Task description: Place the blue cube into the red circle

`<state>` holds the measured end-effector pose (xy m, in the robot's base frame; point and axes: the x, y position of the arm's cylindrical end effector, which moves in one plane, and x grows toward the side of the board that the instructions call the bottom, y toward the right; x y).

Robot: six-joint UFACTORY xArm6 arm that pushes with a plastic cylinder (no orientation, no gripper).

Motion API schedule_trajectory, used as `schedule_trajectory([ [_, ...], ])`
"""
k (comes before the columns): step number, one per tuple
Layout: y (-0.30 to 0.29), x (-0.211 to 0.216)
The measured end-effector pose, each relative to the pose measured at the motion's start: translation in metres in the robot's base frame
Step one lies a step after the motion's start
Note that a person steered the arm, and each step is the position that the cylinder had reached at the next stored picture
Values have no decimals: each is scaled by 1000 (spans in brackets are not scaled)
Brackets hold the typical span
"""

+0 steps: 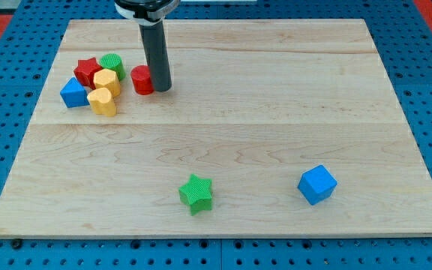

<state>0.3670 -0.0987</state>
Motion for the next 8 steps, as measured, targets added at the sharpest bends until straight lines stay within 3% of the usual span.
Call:
schedule_trajectory([
  [1,-13,0],
  [2,15,6],
  [4,175,19],
  [5,240,80],
  [7,261,224],
  [8,268,235],
])
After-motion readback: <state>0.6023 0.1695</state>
